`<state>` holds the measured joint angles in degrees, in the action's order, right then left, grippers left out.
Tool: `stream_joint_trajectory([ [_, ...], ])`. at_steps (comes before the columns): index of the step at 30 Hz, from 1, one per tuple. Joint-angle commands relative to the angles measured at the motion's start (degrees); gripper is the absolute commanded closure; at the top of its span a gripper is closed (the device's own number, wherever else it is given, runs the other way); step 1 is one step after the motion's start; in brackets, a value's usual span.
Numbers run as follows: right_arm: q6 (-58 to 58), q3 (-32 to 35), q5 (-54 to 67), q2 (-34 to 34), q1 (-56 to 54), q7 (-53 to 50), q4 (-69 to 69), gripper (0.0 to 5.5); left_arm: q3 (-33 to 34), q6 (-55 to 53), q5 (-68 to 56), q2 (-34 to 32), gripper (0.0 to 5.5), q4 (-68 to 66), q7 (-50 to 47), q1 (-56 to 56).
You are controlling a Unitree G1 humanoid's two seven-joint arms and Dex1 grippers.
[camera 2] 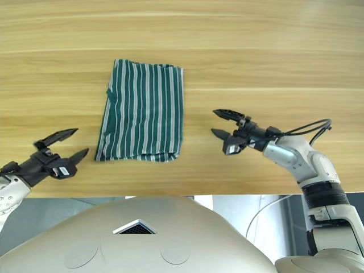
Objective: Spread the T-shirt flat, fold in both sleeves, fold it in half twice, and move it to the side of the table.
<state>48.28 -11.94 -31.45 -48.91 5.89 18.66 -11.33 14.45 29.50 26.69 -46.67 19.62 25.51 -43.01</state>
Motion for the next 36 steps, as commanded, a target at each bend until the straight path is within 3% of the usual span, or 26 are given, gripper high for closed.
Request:
stream_joint_trajectory([
  [1,-0.38,-0.21,-1.13,-0.26,-2.3,-0.03,-1.0,1.99,2.18,-1.12,1.3,-0.82,1.89,-0.58,1.0,-0.23],
  [6,0.0,0.06,-0.9,-0.69,-2.15,0.02,-0.97,1.99,-9.78,0.1,5.98,0.49,1.89,-6.12,3.23,3.53],
  [14,0.0,0.41,-0.09,-0.81,-2.34,0.32,-0.9,1.99,-18.92,3.12,7.72,-0.49,1.89,-11.0,3.05,7.51],
  [25,-0.23,-1.38,-0.78,1.25,-4.71,0.54,-1.43,1.99,-26.6,4.82,2.15,-3.06,1.89,-9.44,5.48,12.16],
  [30,0.52,-3.01,-0.65,1.07,-5.52,1.57,-0.98,1.99,-26.62,5.07,-0.17,-5.47,1.89,-6.06,6.68,11.82],
  [36,0.43,-3.8,-0.9,2.08,-5.75,1.37,-0.72,1.99,-30.79,6.93,0.53,-6.62,1.89,-12.11,10.87,20.17],
])
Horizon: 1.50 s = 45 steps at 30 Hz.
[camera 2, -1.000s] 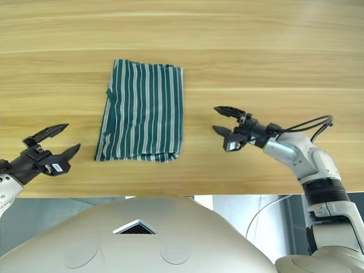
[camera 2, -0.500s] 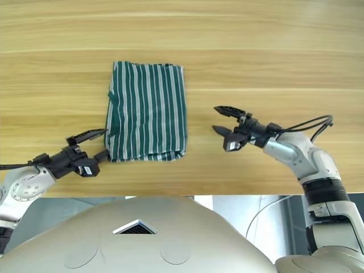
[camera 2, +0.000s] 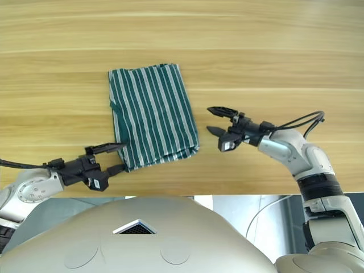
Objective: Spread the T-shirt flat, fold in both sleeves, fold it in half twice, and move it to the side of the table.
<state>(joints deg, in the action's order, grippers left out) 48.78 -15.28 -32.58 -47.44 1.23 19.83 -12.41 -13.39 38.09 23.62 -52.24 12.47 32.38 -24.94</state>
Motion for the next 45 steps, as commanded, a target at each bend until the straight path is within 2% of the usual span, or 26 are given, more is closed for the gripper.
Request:
stream_joint_trajectory([
  [1,-0.08,-0.46,0.29,0.61,-0.91,0.2,0.47,1.99,-3.41,-1.57,3.48,-1.04,1.89,-5.59,4.13,2.8],
  [9,-0.23,-0.09,0.55,0.5,-0.34,0.04,0.76,1.99,-7.53,-0.64,4.19,-0.38,1.89,-9.62,4.2,7.08],
  [18,0.43,0.92,7.6,-5.41,4.99,5.53,5.53,1.99,-8.65,0.69,2.12,-1.95,3.37,-6.44,3.88,4.09],
  [26,-0.67,1.41,12.18,-8.21,10.06,9.9,10.01,1.99,-10.59,1.33,2.34,-1.0,4.9,-8.99,3.97,5.99],
  [29,-0.56,1.73,14.51,-9.7,12.78,11.73,11.95,1.99,-11.06,1.41,2.12,-0.69,5.3,-9.86,4.06,6.76],
  [33,-0.31,0.43,16.12,-9.05,13.03,13.85,12.4,1.99,-10.52,1.33,1.66,-0.8,5.39,-11.11,3.96,7.48],
  [45,4.11,-9.01,12.05,2.93,0.04,15.29,0.17,1.99,-8.52,1.45,2.92,1.34,5.4,-13.71,0.84,9.91],
])
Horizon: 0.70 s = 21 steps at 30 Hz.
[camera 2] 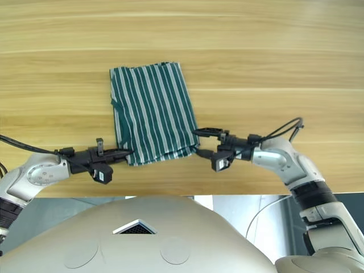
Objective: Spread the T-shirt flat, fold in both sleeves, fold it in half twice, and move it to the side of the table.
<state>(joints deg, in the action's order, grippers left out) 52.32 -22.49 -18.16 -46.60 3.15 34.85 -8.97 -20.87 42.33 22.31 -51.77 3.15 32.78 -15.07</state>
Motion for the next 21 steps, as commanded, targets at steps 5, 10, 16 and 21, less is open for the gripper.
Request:
stream_joint_trajectory([
  [5,2.35,-2.89,-3.69,4.06,-4.11,-0.74,-7.1,1.99,-1.39,-2.47,4.14,1.37,5.4,-5.54,0.44,0.86],
  [10,3.3,-3.29,-4.91,5.48,-6.62,-2.55,-11.82,1.99,-1.09,-2.26,3.86,1.27,5.4,-7.53,0.18,1.69],
  [16,4.23,-3.55,-5.82,6.24,-9.55,-4.54,-16.84,1.99,-1.09,-1.95,3.24,0.95,5.4,-8.31,-0.25,1.44],
  [21,4.7,-3.56,-6.55,6.59,-10.87,-5.98,-20.08,1.99,-1.35,-1.63,3.12,1.11,5.4,-8.61,-0.34,1.44],
])
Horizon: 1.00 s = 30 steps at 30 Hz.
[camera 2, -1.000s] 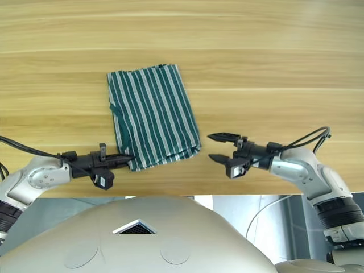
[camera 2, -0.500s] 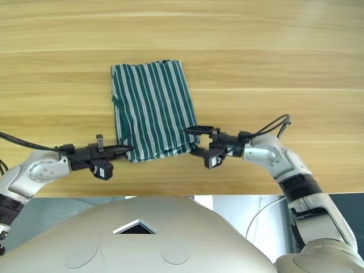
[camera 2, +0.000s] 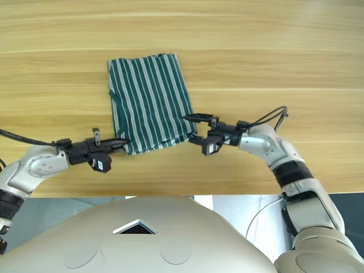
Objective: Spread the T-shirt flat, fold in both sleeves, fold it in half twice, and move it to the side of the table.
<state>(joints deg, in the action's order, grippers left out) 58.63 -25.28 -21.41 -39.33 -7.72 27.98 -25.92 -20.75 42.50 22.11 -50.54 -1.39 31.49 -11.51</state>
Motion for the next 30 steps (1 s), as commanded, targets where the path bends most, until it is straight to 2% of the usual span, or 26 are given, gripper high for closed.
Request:
stream_joint_trajectory([
  [1,-1.46,-0.94,-3.37,-0.62,0.04,0.69,-3.31,2.19,-1.58,-1.79,3.35,0.03,5.4,-4.09,0.96,-2.03],
  [11,-1.47,-1.19,-3.76,-0.03,-0.09,0.06,-5.45,4.17,-1.78,-1.3,3.29,0.49,5.4,-4.17,0.86,-1.77],
  [14,-1.77,-0.89,-4.03,0.48,-0.17,-0.84,-6.34,4.91,-1.87,-1.38,3.21,0.57,5.4,-3.72,0.92,-2.1],
  [17,-2.75,-0.59,-4.95,1.49,-0.28,-2.55,-7.51,5.36,-1.98,-1.48,3.19,0.78,5.4,-3.28,0.91,-2.26],
  [23,-3.06,1.14,-4.14,0.83,1.22,-5.68,-5.44,5.4,-1.54,-0.56,3.55,3.51,5.4,-4.07,-1.77,-0.04],
  [26,-3.05,1.77,0.85,-1.05,4.82,-3.51,1.41,5.42,-1.59,0.66,3.63,5.79,5.4,-5.59,-3.91,1.75],
  [30,-5.34,5.11,9.47,-9.04,18.07,-0.83,18.95,5.43,-0.63,2.6,-1.26,6.22,5.4,-0.99,-4.98,-2.54],
])
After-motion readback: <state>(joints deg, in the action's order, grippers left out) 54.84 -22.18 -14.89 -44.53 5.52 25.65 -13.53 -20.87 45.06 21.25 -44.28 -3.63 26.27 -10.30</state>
